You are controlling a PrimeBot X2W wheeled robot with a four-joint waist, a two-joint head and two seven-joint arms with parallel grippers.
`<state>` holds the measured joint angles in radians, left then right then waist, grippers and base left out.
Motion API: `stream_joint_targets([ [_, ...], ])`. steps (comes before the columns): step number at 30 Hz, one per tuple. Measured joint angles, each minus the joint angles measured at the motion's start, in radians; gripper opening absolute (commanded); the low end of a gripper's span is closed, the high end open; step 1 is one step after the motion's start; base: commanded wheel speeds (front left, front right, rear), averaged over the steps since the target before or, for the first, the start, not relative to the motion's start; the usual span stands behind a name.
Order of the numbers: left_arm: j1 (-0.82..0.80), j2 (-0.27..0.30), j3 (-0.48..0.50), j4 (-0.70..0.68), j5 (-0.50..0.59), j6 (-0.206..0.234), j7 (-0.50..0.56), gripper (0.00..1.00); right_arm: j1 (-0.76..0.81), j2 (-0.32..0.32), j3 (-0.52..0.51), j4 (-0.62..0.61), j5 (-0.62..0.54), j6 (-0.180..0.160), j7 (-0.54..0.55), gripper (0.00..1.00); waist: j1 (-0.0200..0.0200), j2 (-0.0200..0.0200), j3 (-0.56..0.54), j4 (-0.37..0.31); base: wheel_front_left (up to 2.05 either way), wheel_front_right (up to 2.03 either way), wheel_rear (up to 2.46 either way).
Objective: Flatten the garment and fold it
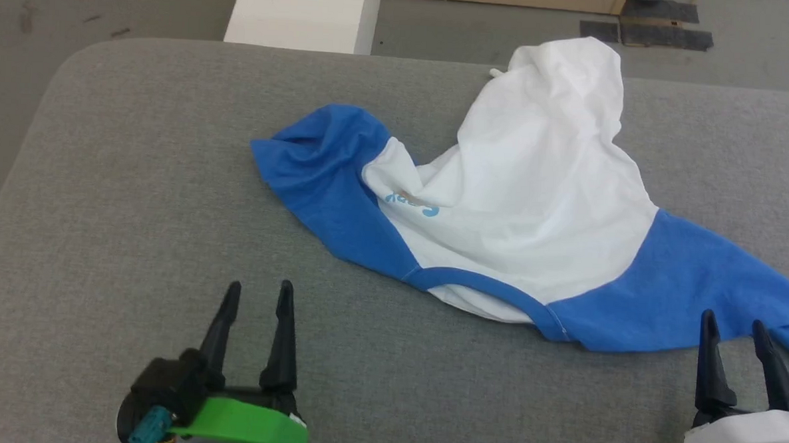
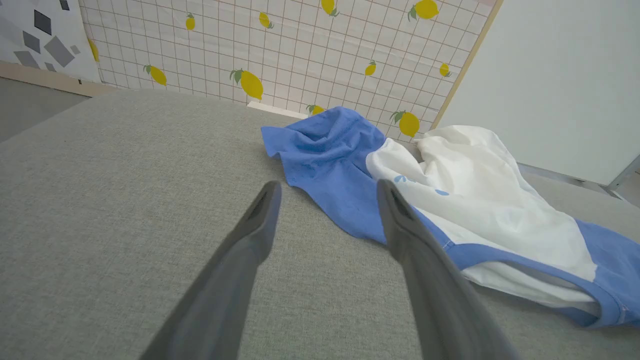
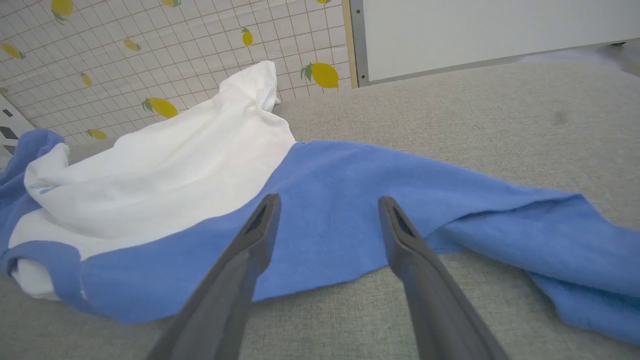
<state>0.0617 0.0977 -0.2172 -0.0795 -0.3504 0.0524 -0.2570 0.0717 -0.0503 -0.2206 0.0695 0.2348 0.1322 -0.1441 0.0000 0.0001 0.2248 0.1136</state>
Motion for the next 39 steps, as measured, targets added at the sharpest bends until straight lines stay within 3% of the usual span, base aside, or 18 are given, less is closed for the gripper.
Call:
stream_joint_targets([
  [6, 0.013, -0.032, 0.036, -0.001, 0.027, -0.038, 0.0, 1.0, -0.009, 0.0, 0.008, -0.09, -0.056, 0.0, 0.102, 1.0, 0.0, 0.0, -0.01, 0.03, 0.0, 0.0, 0.0],
  [10, 0.013, -0.039, 0.053, -0.005, 0.042, -0.055, 0.0, 1.0, -0.074, -0.009, 0.013, -0.146, -0.131, 0.0, 0.355, 1.0, 0.0, 0.0, -0.003, 0.04, 0.0, 0.0, 0.0],
  [13, 0.009, -0.041, 0.05, -0.011, 0.061, -0.064, 0.0, 1.0, -0.122, -0.067, 0.001, -0.157, -0.137, 0.0, 0.581, 1.0, 0.0, 0.0, 0.011, 0.048, 0.0, 0.0, 0.0],
  [18, -0.006, -0.042, 0.028, -0.018, 0.06, -0.07, 0.0, 1.0, -0.181, -0.216, 0.022, -0.151, -0.117, 0.0, 0.909, 1.0, 0.0, 0.0, 0.044, 0.069, 0.0, 0.0, 0.0],
  [21, -0.022, -0.042, 0.006, -0.014, 0.056, -0.07, 0.0, 1.0, -0.207, -0.256, 0.034, -0.117, -0.063, 0.0, 1.03, 1.0, 0.0, 0.0, 0.066, 0.087, 0.0, 0.0, 0.0],
  [24, -0.039, -0.043, -0.01, -0.009, 0.049, -0.069, 0.0, 1.0, -0.224, -0.281, 0.054, -0.081, -0.039, 0.0, 1.074, 1.0, 0.0, 0.0, 0.085, 0.109, 0.0, 0.0, 0.0],
  [25, -0.044, -0.043, -0.014, -0.007, 0.046, -0.069, 0.0, 1.0, -0.234, -0.283, 0.054, -0.069, -0.035, 0.0, 1.077, 0.79, 0.0, 0.0, 0.091, 0.118, 0.0, 0.0, 0.0],
  [26, -0.047, -0.043, -0.017, -0.005, 0.044, -0.069, 0.0, 1.0, -0.24, -0.287, 0.058, -0.063, -0.036, -0.001, 1.076, 0.42, 0.0, 0.0, 0.094, 0.124, 0.0, 0.0, 0.0],
  [28, -0.048, -0.044, -0.018, 0.0, 0.041, -0.069, 0.0, 1.0, -0.256, -0.292, 0.061, -0.051, -0.031, -0.001, 1.064, 0.0, 0.0, 0.0, 0.101, 0.138, 0.0, 0.0, 0.0],
  [34, -0.046, -0.044, -0.011, 0.011, 0.039, -0.068, 0.0, 1.0, -0.311, -0.291, 0.016, -0.05, 0.004, 0.0, 1.032, 0.0, 0.0, 0.0, 0.087, 0.146, 0.0, 0.0, 0.0],
  [39, -0.05, -0.044, -0.035, 0.011, 0.01, -0.07, 0.0, 1.0, -0.392, -0.412, -0.08, -0.066, -0.033, 0.0, 1.015, 0.0, 0.0, 0.0, 0.098, 0.147, 0.0, 0.0, 0.0],
])
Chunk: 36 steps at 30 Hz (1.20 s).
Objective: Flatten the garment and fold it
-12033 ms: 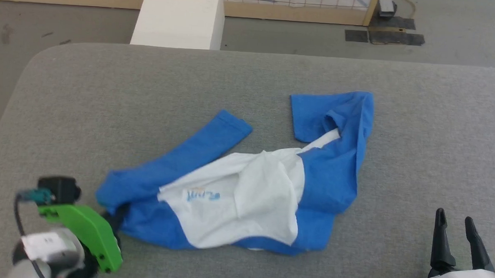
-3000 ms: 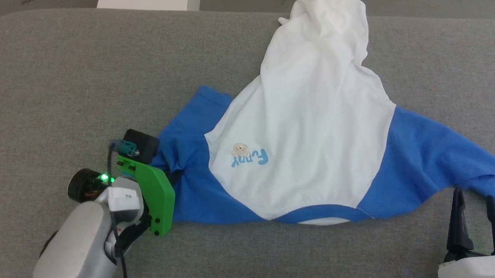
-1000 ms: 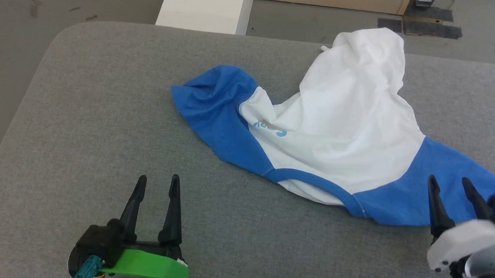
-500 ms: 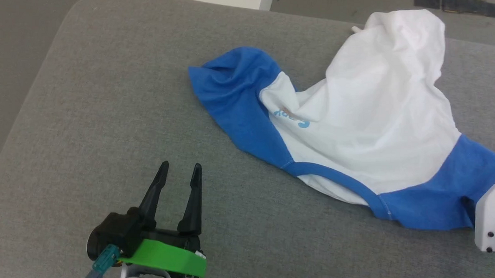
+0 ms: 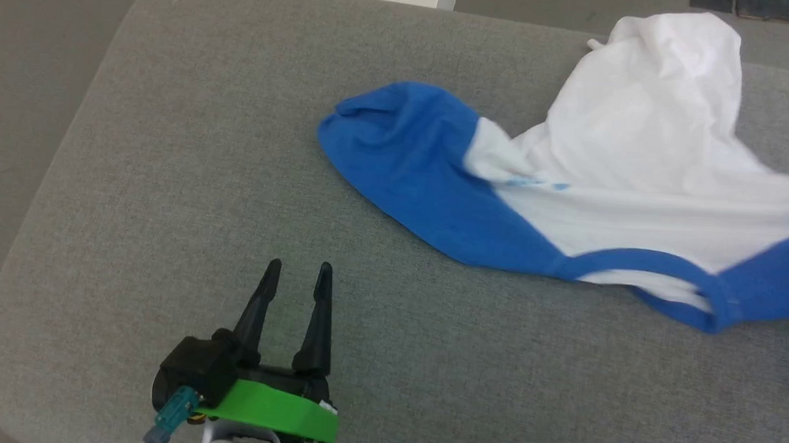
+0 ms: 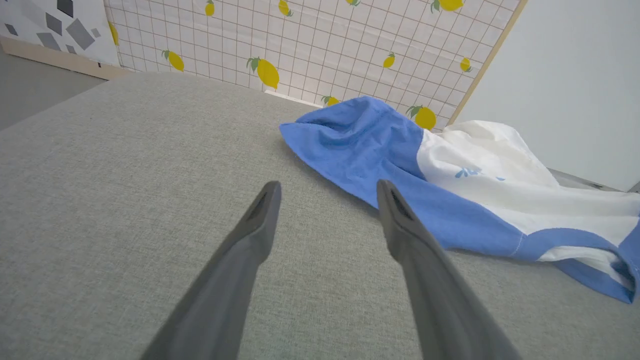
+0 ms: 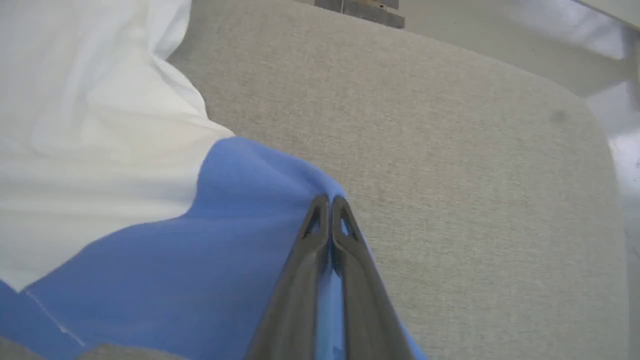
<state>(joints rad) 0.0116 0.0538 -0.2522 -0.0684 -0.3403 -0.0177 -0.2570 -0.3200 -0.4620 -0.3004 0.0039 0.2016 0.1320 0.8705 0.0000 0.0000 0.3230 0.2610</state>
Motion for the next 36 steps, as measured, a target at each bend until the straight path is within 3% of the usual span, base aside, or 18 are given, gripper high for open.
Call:
stream_joint_targets([
  [3, -0.015, 0.0, -0.023, 0.009, -0.007, -0.003, 0.0, 1.0, -0.02, -0.066, -0.036, 0.038, -0.044, 0.0, -0.012, 0.0, 0.0, 0.0, 0.019, 0.014, 0.0, 0.0, 0.0],
  [6, -0.028, -0.001, -0.038, 0.02, -0.013, -0.004, 0.0, 1.0, -0.039, -0.069, -0.061, 0.117, -0.049, 0.0, -0.053, 0.0, 0.0, 0.0, 0.042, 0.036, 0.0, 0.0, 0.0],
  [9, -0.038, -0.001, -0.048, 0.035, -0.014, -0.008, 0.0, 1.0, -0.062, -0.037, -0.065, 0.193, -0.074, 0.0, -0.104, 1.0, 0.0, 0.0, 0.062, 0.059, 0.0, 0.0, 0.0],
  [13, -0.042, -0.001, -0.053, 0.049, -0.018, -0.008, 0.0, 1.0, -0.09, 0.007, -0.05, 0.268, -0.093, 0.0, -0.196, 1.0, 0.0001, 0.0, 0.072, 0.08, 0.0, 0.0, 0.0],
  [18, -0.037, -0.001, -0.048, 0.066, -0.016, -0.009, 0.0, 1.0, -0.111, 0.013, 0.017, 0.279, -0.062, 0.0, -0.219, 1.0, 0.0, 0.0, 0.049, 0.078, 0.0, 0.0, 0.0],
  [22, -0.016, -0.001, -0.034, 0.073, -0.016, -0.013, 0.0, 1.0, -0.106, 0.012, 0.078, 0.171, -0.004, 0.0, -0.192, 1.0, 0.0, 0.0, 0.012, 0.062, 0.0, 0.0, 0.0],
  [31, 0.022, -0.001, -0.018, 0.084, -0.014, -0.017, 0.0, 1.0, 0.005, 0.025, 0.173, -0.174, 0.16, 0.0, -0.016, 1.0, 0.0, 0.0, -0.093, -0.016, 0.0, 0.0, 0.0],
  [36, 0.025, -0.001, -0.022, 0.077, -0.018, -0.017, 0.0, 1.0, 0.081, 0.045, 0.322, -0.281, 0.228, 0.0, 0.065, 1.0, 0.0, 0.0, -0.13, -0.046, 0.0, 0.0, 0.0],
])
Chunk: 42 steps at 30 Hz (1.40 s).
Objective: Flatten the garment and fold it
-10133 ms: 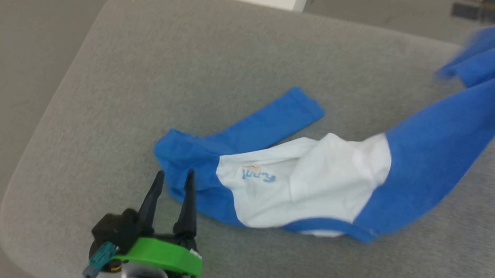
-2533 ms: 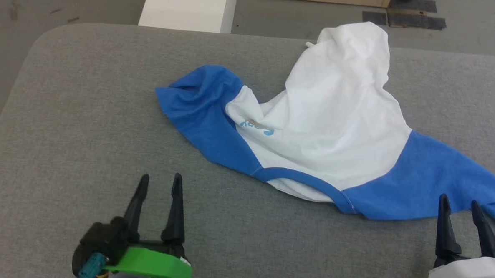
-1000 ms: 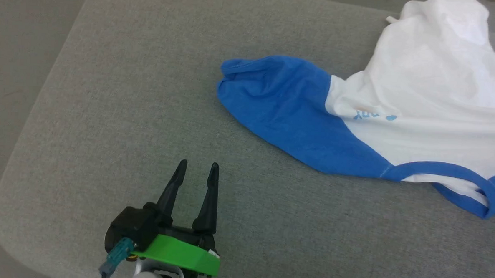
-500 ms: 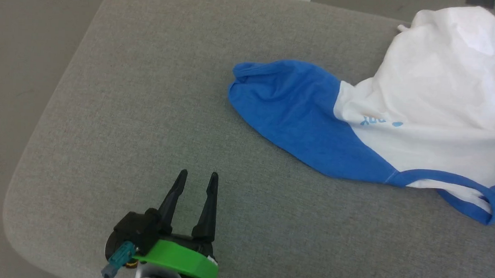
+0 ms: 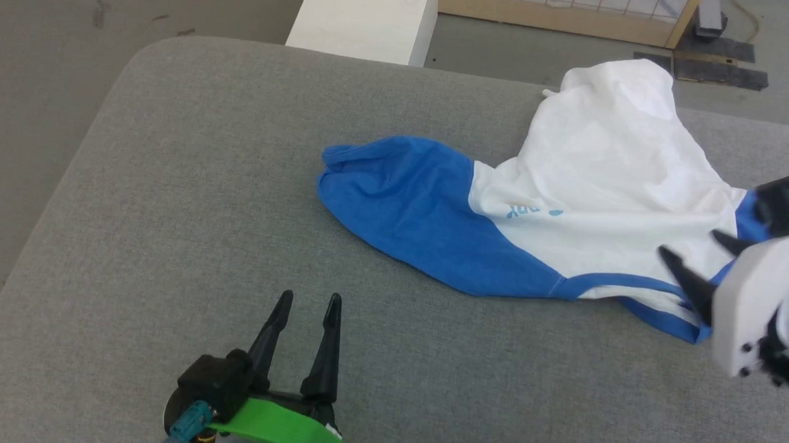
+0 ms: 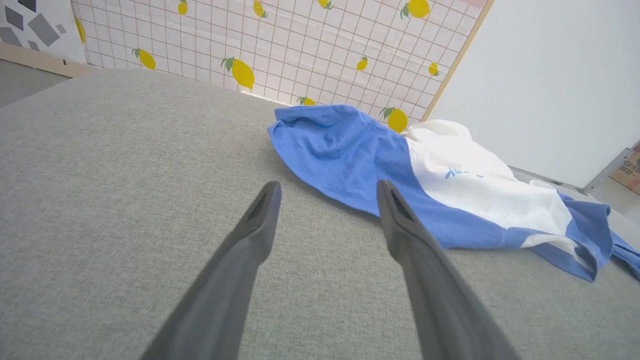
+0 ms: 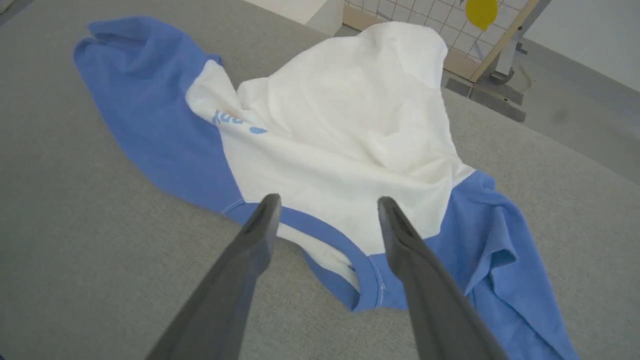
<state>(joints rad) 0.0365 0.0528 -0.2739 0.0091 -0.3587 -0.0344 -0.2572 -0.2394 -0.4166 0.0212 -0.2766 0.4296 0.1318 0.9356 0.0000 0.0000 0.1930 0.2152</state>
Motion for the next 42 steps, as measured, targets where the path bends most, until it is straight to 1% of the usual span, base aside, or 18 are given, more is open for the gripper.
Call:
stream_joint_targets([
  [2, 0.0, 0.0, -0.004, -0.002, -0.002, 0.0, 0.0, 1.0, 0.009, 0.001, 0.051, -0.005, 0.016, 0.0, 0.011, 1.0, 0.0, 0.0, -0.001, 0.002, 0.0, 0.0, 0.0],
  [3, -0.002, 0.0, -0.01, -0.002, -0.005, 0.001, 0.0, 1.0, 0.008, -0.008, 0.115, 0.002, 0.021, 0.0, 0.016, 1.0, 0.0, 0.0, 0.001, 0.01, 0.0, 0.0, 0.0],
  [7, -0.004, 0.0, -0.026, -0.001, -0.023, 0.004, 0.0, 1.0, -0.022, -0.033, 0.221, 0.056, 0.027, 0.0, 0.003, 1.0, 0.0, 0.0, 0.011, 0.038, 0.0, 0.0, 0.0],
  [11, -0.008, 0.0, -0.04, 0.002, -0.05, 0.01, 0.0, 1.0, -0.083, -0.073, 0.341, 0.146, 0.016, 0.0, -0.016, 1.0, 0.0, 0.0, 0.029, 0.084, 0.0, 0.0, 0.0],
  [18, -0.008, 0.0, -0.054, 0.007, -0.063, 0.018, 0.0, 1.0, -0.159, -0.098, 0.487, 0.325, 0.0, 0.0, -0.048, 1.0, 0.0, 0.0, 0.057, 0.159, 0.0, 0.0, 0.0],
  [19, -0.008, 0.0, -0.055, 0.007, -0.063, 0.019, 0.0, 1.0, -0.166, -0.102, 0.503, 0.349, 0.001, 0.0, -0.053, 0.53, 0.0, 0.0, 0.061, 0.166, 0.0, 0.0, 0.0],
  [20, -0.008, 0.0, -0.055, 0.006, -0.063, 0.02, 0.0, 1.0, -0.173, -0.102, 0.506, 0.366, 0.003, 0.0, -0.062, 0.24, 0.0, 0.0, 0.065, 0.172, 0.0, 0.0, 0.0],
  [21, -0.008, 0.0, -0.054, 0.006, -0.064, 0.021, 0.0, 1.0, -0.181, -0.102, 0.509, 0.376, 0.006, 0.0, -0.072, 0.0, 0.0, 0.0, 0.068, 0.175, 0.0, 0.0, 0.0],
  [23, -0.008, 0.0, -0.051, 0.006, -0.064, 0.027, 0.0, 1.0, -0.204, -0.098, 0.513, 0.393, 0.021, 0.0, -0.092, 0.0, 0.0, 0.0, 0.074, 0.175, 0.0, 0.0, 0.0],
  [26, -0.01, 0.0, -0.046, 0.007, -0.064, 0.028, 0.0, 1.0, -0.225, -0.074, 0.48, 0.4, 0.057, 0.0, -0.129, 0.0, 0.0, 0.0, 0.075, 0.162, 0.0, 0.0, 0.0],
  [28, -0.012, 0.0, -0.042, 0.007, -0.063, 0.028, 0.0, 1.0, -0.236, -0.044, 0.452, 0.378, 0.097, 0.0, -0.146, 0.0, 0.0, 0.0, 0.072, 0.149, 0.0, 0.0, 0.0],
  [30, -0.012, 0.0, -0.037, 0.011, -0.062, 0.027, 0.0, 1.0, -0.246, -0.013, 0.441, 0.322, 0.139, 0.0, -0.142, 0.0, 0.0, 0.0, 0.066, 0.13, 0.0, 0.0, 0.0],
  [32, -0.012, 0.0, -0.035, 0.015, -0.059, 0.026, 0.0, 1.0, -0.246, 0.006, 0.444, 0.249, 0.194, 0.0, -0.109, 0.0, 0.0, 0.0, 0.059, 0.11, 0.0, 0.0, 0.0],
  [34, -0.012, 0.0, -0.031, 0.019, -0.054, 0.025, 0.0, 1.0, -0.219, 0.024, 0.448, 0.169, 0.277, 0.0, -0.04, 0.0, 0.0, 0.0, 0.052, 0.088, 0.0, 0.0, 0.0],
  [37, -0.012, 0.0, -0.028, 0.027, -0.052, 0.021, 0.0, 1.0, -0.124, 0.017, 0.463, 0.085, 0.339, 0.0, 0.069, 0.0, 0.0, 0.0, 0.043, 0.056, 0.0, 0.0, 0.0],
  [38, -0.012, 0.0, -0.028, 0.029, -0.052, 0.02, -0.001, 1.0, -0.094, 0.01, 0.465, 0.075, 0.341, 0.0, 0.093, 0.11, 0.0, 0.0, 0.041, 0.048, 0.0, 0.0, 0.0],
  [40, -0.012, 0.0, -0.031, 0.034, -0.052, 0.016, -0.001, 1.0, -0.03, -0.017, 0.466, 0.066, 0.312, 0.0, 0.119, 1.0, 0.0, 0.0, 0.037, 0.029, 0.0, 0.0, 0.0],
  [42, -0.014, 0.0, -0.032, 0.038, -0.052, 0.016, -0.001, 1.0, -0.001, -0.02, 0.443, 0.071, 0.271, 0.0, 0.096, 1.0, 0.0, 0.0, 0.036, 0.016, 0.0, 0.0, 0.0],
])
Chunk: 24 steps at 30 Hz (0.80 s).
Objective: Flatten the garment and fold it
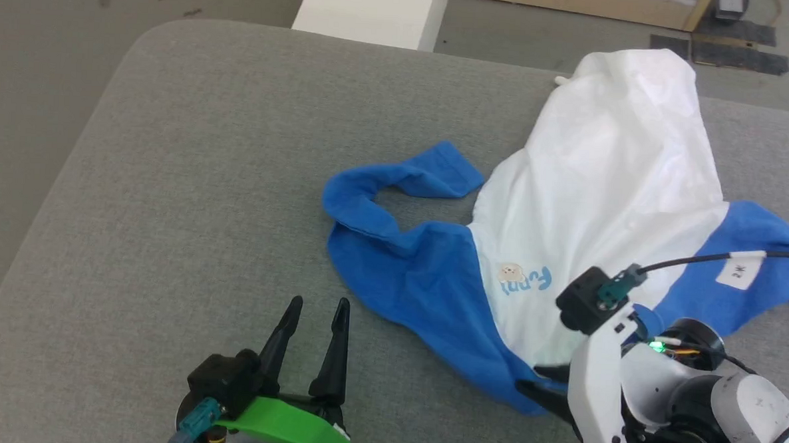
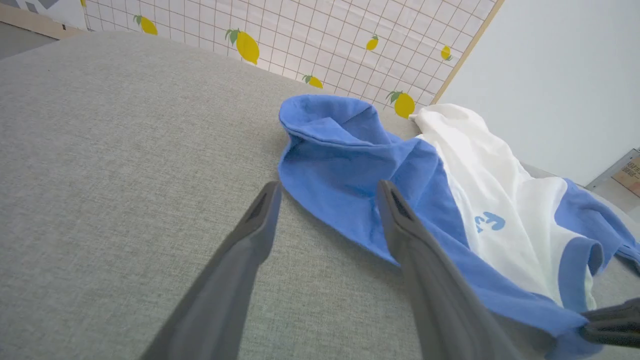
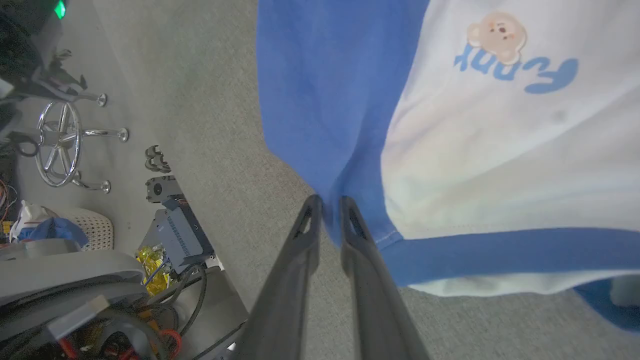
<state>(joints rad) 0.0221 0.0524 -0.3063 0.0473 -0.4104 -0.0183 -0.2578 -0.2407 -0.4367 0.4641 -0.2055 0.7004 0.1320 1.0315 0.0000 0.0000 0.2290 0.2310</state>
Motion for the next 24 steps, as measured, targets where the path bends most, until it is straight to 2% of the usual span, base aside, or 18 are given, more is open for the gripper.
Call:
stream_joint_targets([
  [7, -0.003, 0.0, 0.007, 0.021, 0.005, -0.008, 0.0, 1.0, 0.007, 0.094, -0.094, -0.026, -0.038, 0.0, -0.115, 1.0, 0.0, 0.0, -0.015, -0.024, 0.0, 0.0, 0.0],
  [13, 0.012, 0.0, 0.012, 0.028, 0.02, -0.012, 0.0, 1.0, 0.033, 0.18, -0.264, -0.123, -0.07, 0.0, -0.231, 1.0, 0.0, 0.0, -0.052, -0.037, 0.0, 0.0, 0.0],
  [17, 0.024, 0.0, 0.025, 0.018, 0.035, -0.013, 0.0, 1.0, 0.112, 0.254, -0.423, -0.191, -0.217, 0.0, -0.405, 1.0, 0.0, 0.0, -0.067, -0.061, 0.0, 0.0, 0.0],
  [22, 0.039, 0.0, 0.054, -0.023, 0.069, -0.015, 0.0, 1.0, 0.29, 0.351, -0.535, -0.211, -0.376, 0.0, -0.653, 1.0, 0.0, 0.0, -0.074, -0.104, 0.0, 0.0, 0.0],
  [24, 0.045, 0.0, 0.064, -0.036, 0.076, -0.016, 0.0, 1.0, 0.354, 0.369, -0.574, -0.194, -0.442, 0.0, -0.761, 1.0, 0.0, 0.0, -0.073, -0.122, 0.0, 0.0, 0.0],
])
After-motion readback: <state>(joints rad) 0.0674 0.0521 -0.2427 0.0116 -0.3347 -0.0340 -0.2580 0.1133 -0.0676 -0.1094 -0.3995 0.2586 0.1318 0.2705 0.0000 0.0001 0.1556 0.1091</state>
